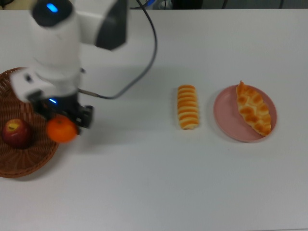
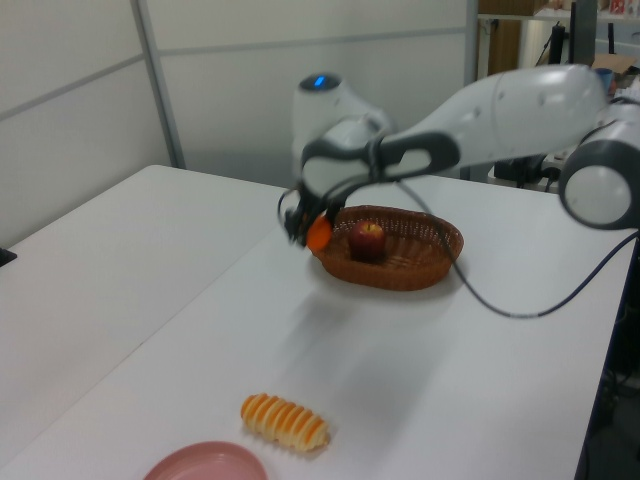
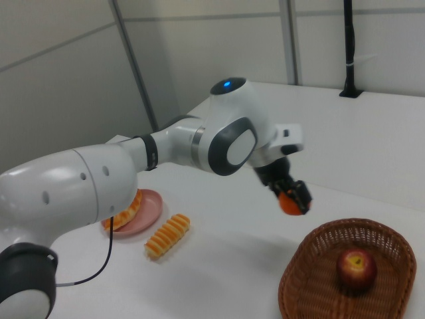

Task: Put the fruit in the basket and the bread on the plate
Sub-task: 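Lift the tangerine into the basket beside the apple and release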

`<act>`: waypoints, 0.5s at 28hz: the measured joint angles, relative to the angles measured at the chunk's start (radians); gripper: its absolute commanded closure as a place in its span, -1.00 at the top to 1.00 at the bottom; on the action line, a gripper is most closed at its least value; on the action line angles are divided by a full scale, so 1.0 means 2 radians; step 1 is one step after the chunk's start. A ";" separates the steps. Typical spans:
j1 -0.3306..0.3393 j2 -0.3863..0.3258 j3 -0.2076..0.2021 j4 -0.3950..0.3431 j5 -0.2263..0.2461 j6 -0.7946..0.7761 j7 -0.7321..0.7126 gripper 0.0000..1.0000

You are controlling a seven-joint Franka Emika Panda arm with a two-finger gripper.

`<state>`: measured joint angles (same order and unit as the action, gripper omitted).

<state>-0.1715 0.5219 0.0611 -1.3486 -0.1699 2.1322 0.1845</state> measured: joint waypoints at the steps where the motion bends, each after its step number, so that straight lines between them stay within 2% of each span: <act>1: -0.014 -0.007 0.000 0.000 0.000 0.000 -0.001 -1.00; 7: -0.063 -0.007 -0.003 -0.007 0.000 0.000 -0.046 -1.00; 14: -0.067 0.013 -0.033 -0.024 -0.003 0.000 -0.088 -1.00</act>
<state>-0.3058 0.5471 -0.0041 -1.3973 -0.1758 2.1319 0.0078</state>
